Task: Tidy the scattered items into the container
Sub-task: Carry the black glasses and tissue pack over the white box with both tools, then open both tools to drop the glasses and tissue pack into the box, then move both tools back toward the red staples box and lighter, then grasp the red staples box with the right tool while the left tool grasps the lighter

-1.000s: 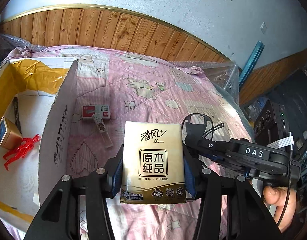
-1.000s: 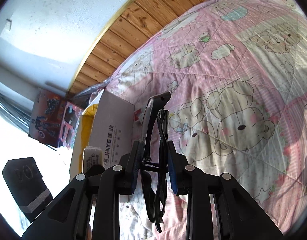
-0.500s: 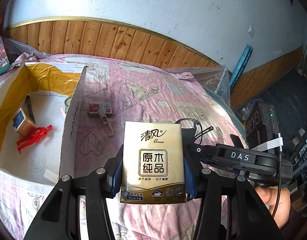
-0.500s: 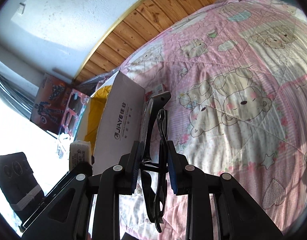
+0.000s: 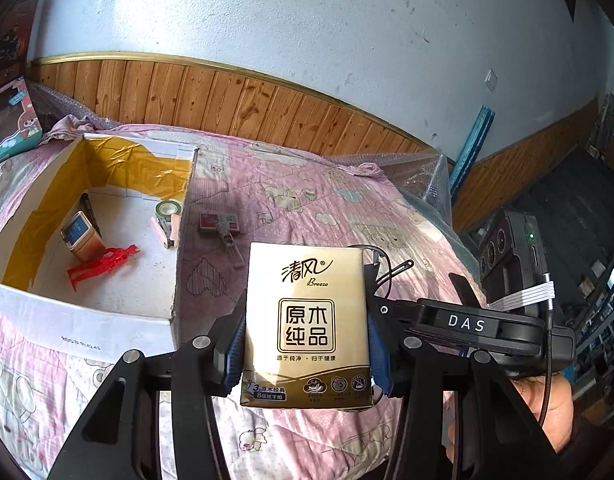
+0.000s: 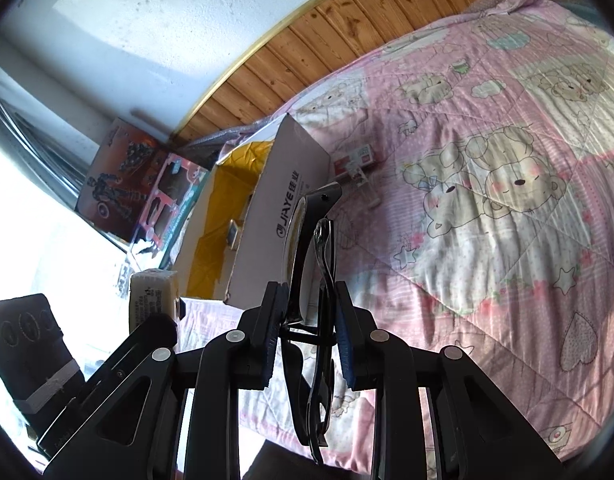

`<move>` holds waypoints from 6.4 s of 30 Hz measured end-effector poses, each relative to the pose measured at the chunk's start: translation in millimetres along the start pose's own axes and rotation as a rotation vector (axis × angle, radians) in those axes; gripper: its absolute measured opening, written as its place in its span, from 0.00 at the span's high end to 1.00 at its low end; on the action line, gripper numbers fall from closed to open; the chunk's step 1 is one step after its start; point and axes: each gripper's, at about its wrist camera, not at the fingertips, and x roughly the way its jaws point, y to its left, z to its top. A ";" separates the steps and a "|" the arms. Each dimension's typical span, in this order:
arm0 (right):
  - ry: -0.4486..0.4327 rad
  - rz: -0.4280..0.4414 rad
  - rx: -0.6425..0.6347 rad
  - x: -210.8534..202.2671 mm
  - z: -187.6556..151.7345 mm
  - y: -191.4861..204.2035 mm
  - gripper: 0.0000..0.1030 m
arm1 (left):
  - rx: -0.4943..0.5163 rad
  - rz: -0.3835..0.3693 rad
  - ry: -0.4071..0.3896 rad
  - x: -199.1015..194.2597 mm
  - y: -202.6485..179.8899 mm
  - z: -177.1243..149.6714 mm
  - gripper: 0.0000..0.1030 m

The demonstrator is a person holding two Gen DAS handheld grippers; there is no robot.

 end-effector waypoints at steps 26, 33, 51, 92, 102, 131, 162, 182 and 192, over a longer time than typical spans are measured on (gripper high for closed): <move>0.047 0.070 -0.213 39.8 32.5 100.9 0.74 | -0.122 0.095 -0.183 -77.0 82.8 37.7 0.50; 0.057 0.065 -0.277 57.6 56.0 123.3 0.74 | -0.135 0.105 -0.183 -68.2 96.9 51.7 0.50; 0.069 -0.001 -0.445 115.3 123.0 158.4 0.74 | -0.149 0.088 -0.077 -11.1 114.6 61.9 0.50; 0.218 -0.011 -0.398 229.6 166.4 121.9 0.66 | -0.219 0.129 0.062 42.2 163.4 59.0 0.47; 0.188 0.064 -0.275 186.1 146.9 92.0 0.66 | -0.201 0.131 0.032 30.6 156.8 65.9 0.47; 0.085 0.128 -0.024 60.0 68.9 -12.4 0.67 | -0.017 0.052 0.032 12.8 19.1 51.6 0.47; 0.299 -0.201 -0.839 161.4 152.2 -48.4 0.62 | -0.201 0.244 0.170 228.6 59.0 42.8 0.47; 0.538 0.061 -1.303 295.3 153.9 -38.1 0.48 | -0.046 0.426 0.183 287.5 84.6 32.7 0.63; 0.551 0.101 -1.029 288.6 192.9 -59.3 0.62 | -0.047 0.395 0.193 286.8 89.3 41.6 0.81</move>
